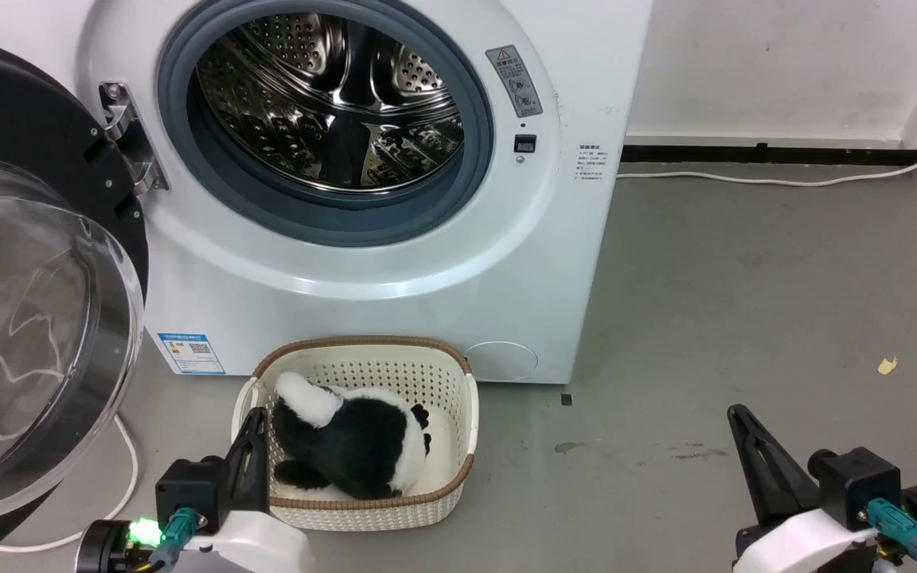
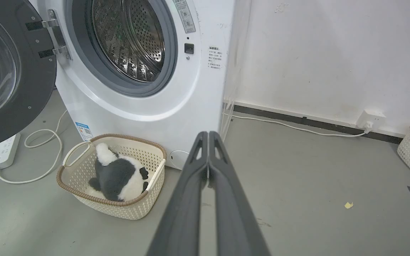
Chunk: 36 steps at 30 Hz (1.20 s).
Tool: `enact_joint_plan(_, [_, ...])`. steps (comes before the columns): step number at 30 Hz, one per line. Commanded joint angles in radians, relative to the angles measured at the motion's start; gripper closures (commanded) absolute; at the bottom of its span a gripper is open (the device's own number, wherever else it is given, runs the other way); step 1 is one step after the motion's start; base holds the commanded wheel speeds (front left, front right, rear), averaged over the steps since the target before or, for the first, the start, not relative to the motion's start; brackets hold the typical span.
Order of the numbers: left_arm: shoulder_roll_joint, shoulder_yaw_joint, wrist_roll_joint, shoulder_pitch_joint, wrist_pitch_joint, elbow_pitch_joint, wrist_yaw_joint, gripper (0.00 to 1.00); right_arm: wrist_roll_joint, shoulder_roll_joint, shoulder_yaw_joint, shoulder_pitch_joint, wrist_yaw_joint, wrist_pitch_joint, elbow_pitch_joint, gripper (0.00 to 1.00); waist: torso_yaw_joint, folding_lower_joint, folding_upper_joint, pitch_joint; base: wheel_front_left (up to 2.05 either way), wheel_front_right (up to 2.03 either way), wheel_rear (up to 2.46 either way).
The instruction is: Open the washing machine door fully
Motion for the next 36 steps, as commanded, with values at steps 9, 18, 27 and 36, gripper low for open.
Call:
enact_joint_plan(9, [-0.015,0.021,0.025,-0.018,0.023,-0.013,-0.016,1.00,-0.007,0.005,0.006,-0.026,0.001,0.024,0.001,1.00,-0.006,0.0000,0.0000,0.001,0.00,0.00,0.00])
enact_joint_plan(18, [-0.020,0.031,0.036,-0.020,0.034,-0.017,-0.024,1.00,-0.008,0.005,0.008,-0.030,0.001,0.035,0.001,1.00,-0.010,0.0000,0.0000,0.001,0.00,0.00,0.00])
enact_joint_plan(27, [-0.020,0.031,0.036,-0.020,0.034,-0.017,-0.024,1.00,-0.008,0.005,0.008,-0.030,0.001,0.035,0.001,1.00,-0.010,0.0000,0.0000,0.001,0.00,0.00,0.00])
enact_joint_plan(36, [-0.020,0.031,0.036,-0.020,0.034,-0.017,-0.024,1.00,-0.008,0.005,0.008,-0.030,0.001,0.035,0.001,1.00,-0.010,0.0000,0.0000,0.001,0.00,0.00,0.00])
